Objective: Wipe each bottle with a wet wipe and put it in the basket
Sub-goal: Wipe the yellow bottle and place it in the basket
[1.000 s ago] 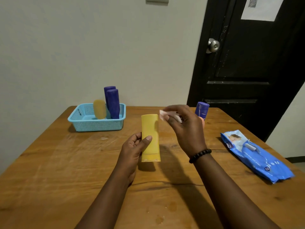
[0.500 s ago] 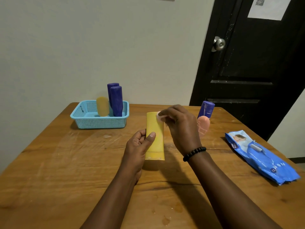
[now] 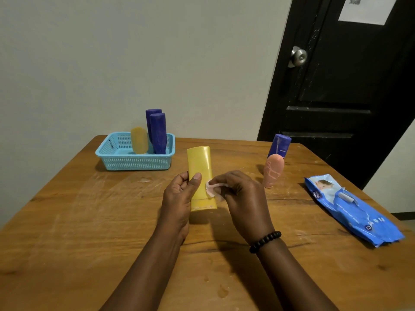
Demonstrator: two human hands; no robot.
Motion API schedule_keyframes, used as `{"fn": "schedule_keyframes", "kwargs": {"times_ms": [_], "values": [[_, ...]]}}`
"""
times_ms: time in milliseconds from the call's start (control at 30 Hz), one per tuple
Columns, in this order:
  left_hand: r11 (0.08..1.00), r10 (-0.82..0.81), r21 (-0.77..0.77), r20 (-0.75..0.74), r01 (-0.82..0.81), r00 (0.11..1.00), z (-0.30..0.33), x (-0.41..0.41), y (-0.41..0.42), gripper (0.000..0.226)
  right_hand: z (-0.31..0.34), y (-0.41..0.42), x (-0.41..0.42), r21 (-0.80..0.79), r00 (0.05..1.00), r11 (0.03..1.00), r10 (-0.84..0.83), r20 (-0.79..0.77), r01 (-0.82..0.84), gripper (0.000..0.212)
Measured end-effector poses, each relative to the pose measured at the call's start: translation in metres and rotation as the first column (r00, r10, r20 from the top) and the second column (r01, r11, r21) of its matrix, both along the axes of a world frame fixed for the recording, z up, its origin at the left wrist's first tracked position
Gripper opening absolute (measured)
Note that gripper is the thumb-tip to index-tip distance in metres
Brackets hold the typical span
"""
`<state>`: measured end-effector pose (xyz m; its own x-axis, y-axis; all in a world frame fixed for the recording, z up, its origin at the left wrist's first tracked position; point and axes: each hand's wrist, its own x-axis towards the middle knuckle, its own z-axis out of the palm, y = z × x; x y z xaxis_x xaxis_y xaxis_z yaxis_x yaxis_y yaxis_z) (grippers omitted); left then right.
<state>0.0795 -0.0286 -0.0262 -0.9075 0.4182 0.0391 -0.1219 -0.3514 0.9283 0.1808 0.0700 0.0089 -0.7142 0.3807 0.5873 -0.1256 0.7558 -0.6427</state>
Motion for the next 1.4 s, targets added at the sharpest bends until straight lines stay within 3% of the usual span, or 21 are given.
{"fn": "schedule_keyframes", "kwargs": {"times_ms": [233, 400, 500, 567, 700, 800, 867, 967, 1100, 1400], "values": [[0.997, 0.074, -0.003, -0.014, -0.074, 0.997, 0.000, 0.000, -0.002, 0.031, -0.010, -0.005, 0.019, 0.056, 0.995, 0.996, 0.066, 0.072, -0.070, 0.027], [0.996, 0.090, -0.018, -0.036, -0.091, 0.995, -0.002, -0.002, -0.001, 0.037, -0.011, 0.008, 0.035, 0.038, 0.959, 0.997, 0.051, 0.279, -0.064, 0.023], [0.996, 0.087, -0.019, -0.031, -0.088, 0.996, -0.002, -0.002, 0.001, 0.037, -0.002, 0.013, 0.035, -0.105, 0.992, 0.993, -0.040, 0.118, 0.053, 0.020], [0.996, 0.086, -0.026, -0.034, -0.087, 0.996, -0.002, -0.001, 0.001, 0.037, 0.004, 0.009, 0.028, -0.114, 0.995, 0.988, -0.095, 0.042, 0.100, 0.019], [0.995, 0.091, -0.039, -0.050, -0.093, 0.995, -0.002, 0.001, 0.003, 0.040, -0.001, -0.003, 0.014, -0.035, 0.990, 0.990, -0.138, 0.013, 0.138, 0.021], [0.992, 0.120, -0.040, -0.042, -0.121, 0.992, -0.003, -0.001, 0.001, 0.039, -0.018, -0.007, 0.014, 0.096, 0.992, 0.992, -0.093, 0.081, 0.085, 0.026], [0.989, 0.134, -0.049, -0.051, -0.136, 0.990, -0.004, -0.004, -0.001, 0.035, -0.021, -0.006, 0.019, 0.097, 0.990, 0.993, -0.074, 0.118, 0.063, 0.029], [0.987, 0.132, -0.078, -0.076, -0.138, 0.988, -0.005, -0.004, 0.000, 0.035, -0.008, 0.001, 0.018, 0.040, 0.992, 0.991, -0.128, 0.009, 0.128, 0.029], [0.984, 0.092, -0.145, -0.099, -0.106, 0.991, -0.004, 0.002, 0.003, 0.051, 0.021, 0.005, -0.002, 0.094, 0.983, 0.982, -0.152, -0.098, 0.162, 0.025], [0.987, -0.013, -0.159, -0.142, -0.010, 0.990, 0.000, 0.003, 0.005, 0.032, 0.038, 0.018, -0.048, 0.347, 0.990, 0.927, -0.132, -0.052, 0.142, 0.022]]}}
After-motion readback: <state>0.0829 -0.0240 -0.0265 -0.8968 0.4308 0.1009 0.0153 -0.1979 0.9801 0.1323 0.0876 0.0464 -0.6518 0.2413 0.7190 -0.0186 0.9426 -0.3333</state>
